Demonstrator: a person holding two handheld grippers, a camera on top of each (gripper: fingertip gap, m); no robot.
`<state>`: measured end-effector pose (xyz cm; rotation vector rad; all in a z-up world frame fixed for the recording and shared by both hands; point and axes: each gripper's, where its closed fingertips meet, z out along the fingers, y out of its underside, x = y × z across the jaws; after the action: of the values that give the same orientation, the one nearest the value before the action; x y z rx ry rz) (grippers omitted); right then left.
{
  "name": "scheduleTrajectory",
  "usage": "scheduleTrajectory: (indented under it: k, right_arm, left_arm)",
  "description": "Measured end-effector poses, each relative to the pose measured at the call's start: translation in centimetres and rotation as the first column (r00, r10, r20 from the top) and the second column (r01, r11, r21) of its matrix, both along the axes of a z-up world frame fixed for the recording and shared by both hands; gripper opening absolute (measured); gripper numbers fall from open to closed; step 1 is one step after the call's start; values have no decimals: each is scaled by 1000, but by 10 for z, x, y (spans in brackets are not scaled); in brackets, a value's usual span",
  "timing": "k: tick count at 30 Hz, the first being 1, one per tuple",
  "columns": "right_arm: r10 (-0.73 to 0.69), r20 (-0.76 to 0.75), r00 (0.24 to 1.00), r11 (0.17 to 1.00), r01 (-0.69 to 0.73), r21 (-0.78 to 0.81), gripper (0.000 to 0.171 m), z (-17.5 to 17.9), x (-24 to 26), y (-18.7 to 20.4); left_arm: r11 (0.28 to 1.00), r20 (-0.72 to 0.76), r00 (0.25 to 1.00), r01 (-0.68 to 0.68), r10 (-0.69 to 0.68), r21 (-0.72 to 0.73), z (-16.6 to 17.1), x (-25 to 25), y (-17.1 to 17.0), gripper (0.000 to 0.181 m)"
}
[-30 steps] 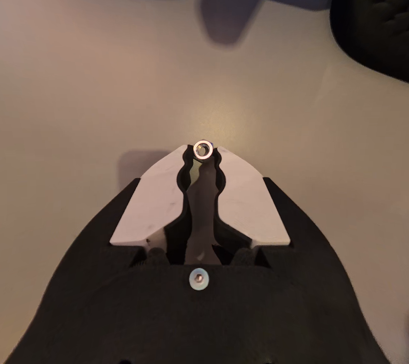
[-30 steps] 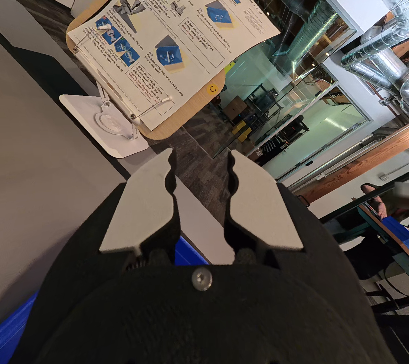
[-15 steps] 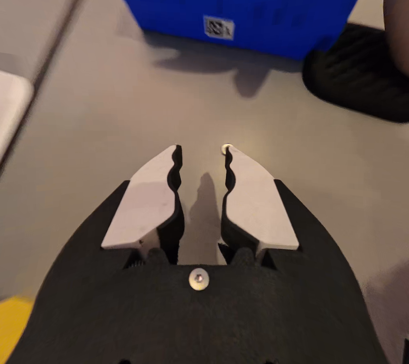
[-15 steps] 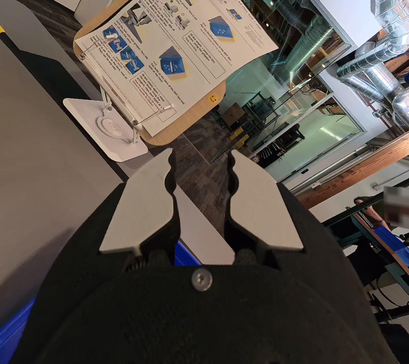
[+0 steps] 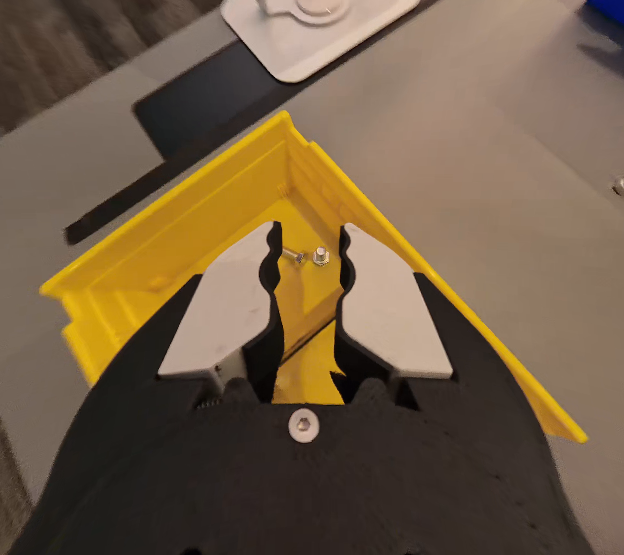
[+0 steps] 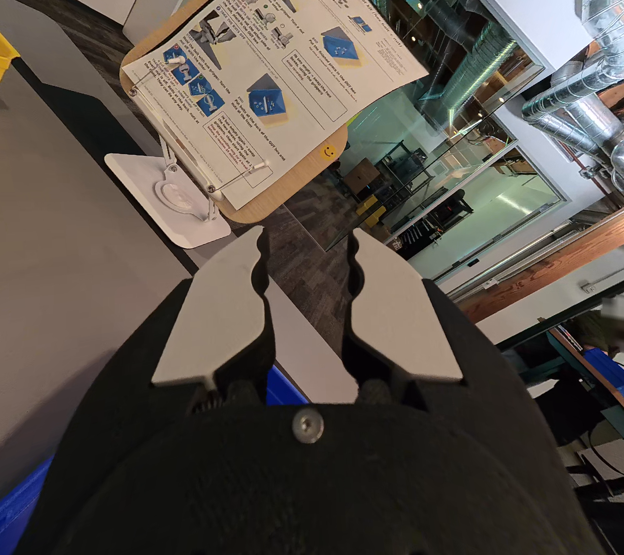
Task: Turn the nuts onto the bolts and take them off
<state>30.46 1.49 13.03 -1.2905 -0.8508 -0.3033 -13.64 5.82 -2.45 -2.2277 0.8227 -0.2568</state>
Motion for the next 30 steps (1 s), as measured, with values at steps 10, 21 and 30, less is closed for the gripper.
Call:
scheduleTrajectory:
  k: [10, 21, 30]
  right_arm:
    - [-3, -18, 1000, 1000, 3, 4, 45, 3, 9, -3]
    - [1, -2, 1000, 1000, -1, -14, 45, -1, 8, 0]
    - [-4, 24, 1000, 999, 5, -35, 45, -7, 8, 3]
  left_arm:
    - [912, -173, 928, 268, -331, -310, -80, 2, 12, 38]
    - [852, -241, 871, 302, -429, -427, -113, -7, 2, 30]
    - [853, -181, 889, 320, -421, -413, -111, -5, 3, 7]
